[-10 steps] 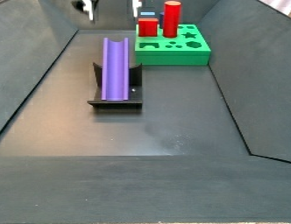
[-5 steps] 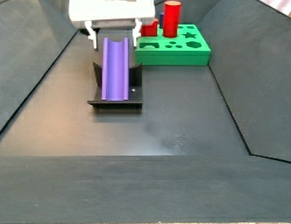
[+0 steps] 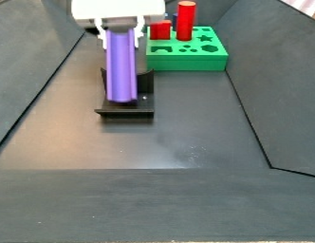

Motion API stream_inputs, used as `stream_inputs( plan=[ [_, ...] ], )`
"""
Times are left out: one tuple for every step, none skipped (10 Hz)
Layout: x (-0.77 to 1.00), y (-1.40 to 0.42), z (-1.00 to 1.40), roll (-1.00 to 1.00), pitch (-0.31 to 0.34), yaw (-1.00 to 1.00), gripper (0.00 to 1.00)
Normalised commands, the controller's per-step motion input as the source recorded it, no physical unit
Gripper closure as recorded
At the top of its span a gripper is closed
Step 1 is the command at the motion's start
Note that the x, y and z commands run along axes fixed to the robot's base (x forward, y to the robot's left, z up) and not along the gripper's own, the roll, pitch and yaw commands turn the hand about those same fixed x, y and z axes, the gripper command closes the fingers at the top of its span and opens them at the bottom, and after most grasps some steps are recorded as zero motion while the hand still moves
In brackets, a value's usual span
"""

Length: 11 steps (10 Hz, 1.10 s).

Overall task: Pick up the arch object. Move up. Place the arch object on the fixture. Regrasp the arch object. Move to above the board. Insert the arch object.
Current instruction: Move to above the board.

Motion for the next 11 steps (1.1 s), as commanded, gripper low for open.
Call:
stream_inputs(
  plan=[
    [0.14,-0.06,1.0,-0.24,0.206,-0.13,1.0],
    [0.14,-0.06,1.0,-0.18,0.221,-0.04,1.0],
    [0.14,-0.06,1.0,-0.13,0.233,0.02,1.0],
    [0.14,-0.06,1.0,-0.1,0.238,0.05,1.0],
    [0.14,-0.06,1.0,-0.04,0.236,0.11,1.0],
    [0.14,-0.06,1.0,-0.03,0.229,0.13,1.0],
    [0.14,-0.06,1.0,-0.01,0.201,0.15,1.0],
    [0.13,-0.06,1.0,-0.01,0.159,0.17,1.0],
    [0.13,-0.06,1.0,-0.01,0.13,0.17,1.0],
    [0.13,-0.06,1.0,-0.02,0.106,0.17,1.0],
    [0.12,-0.06,1.0,-0.02,0.087,0.16,1.0]
  ],
)
